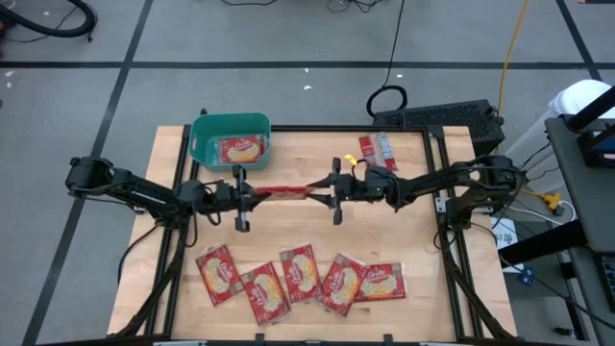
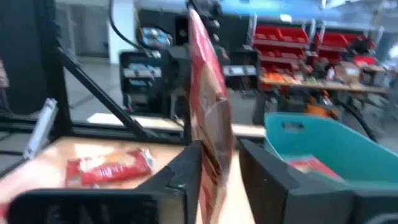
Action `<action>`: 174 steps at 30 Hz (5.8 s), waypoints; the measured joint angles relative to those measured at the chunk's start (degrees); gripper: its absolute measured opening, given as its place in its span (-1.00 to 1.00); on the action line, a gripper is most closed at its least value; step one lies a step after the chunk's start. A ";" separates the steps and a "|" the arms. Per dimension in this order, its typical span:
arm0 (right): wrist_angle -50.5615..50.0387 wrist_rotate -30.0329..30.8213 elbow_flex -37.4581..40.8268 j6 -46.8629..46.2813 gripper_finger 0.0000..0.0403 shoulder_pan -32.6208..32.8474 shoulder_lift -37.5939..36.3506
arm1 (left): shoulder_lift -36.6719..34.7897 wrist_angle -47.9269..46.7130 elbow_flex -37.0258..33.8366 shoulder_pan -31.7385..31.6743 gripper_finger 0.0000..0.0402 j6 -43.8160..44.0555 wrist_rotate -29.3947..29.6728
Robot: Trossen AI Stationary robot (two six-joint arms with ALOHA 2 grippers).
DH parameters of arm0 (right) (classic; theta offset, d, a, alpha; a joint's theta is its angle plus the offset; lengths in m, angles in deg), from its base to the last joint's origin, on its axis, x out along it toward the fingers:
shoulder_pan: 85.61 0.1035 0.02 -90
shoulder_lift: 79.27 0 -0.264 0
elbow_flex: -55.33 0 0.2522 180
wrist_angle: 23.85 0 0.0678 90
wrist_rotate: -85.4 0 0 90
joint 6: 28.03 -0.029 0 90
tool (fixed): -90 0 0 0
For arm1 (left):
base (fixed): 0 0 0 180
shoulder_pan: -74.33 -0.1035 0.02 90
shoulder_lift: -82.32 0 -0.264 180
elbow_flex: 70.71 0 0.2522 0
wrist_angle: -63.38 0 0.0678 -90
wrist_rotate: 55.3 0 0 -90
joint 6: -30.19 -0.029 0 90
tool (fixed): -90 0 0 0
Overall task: Sort popcorn bags into baskets
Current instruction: Put the red popcorn bag into the green bin
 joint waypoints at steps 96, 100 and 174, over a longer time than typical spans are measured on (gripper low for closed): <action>-37.72 11.15 -2.67 -1.44 -0.45 -3.13 -9.47 | -6.40 -84.08 21.40 -63.23 -0.50 15.25 -13.90; -36.67 11.16 -2.67 -1.28 -0.45 -3.13 -9.47 | -3.11 -80.70 21.40 -63.39 -0.31 13.77 -11.80; -76.69 19.11 1.69 20.16 0.33 -28.06 -9.33 | 5.55 -51.18 21.49 -6.21 -0.11 8.63 -7.37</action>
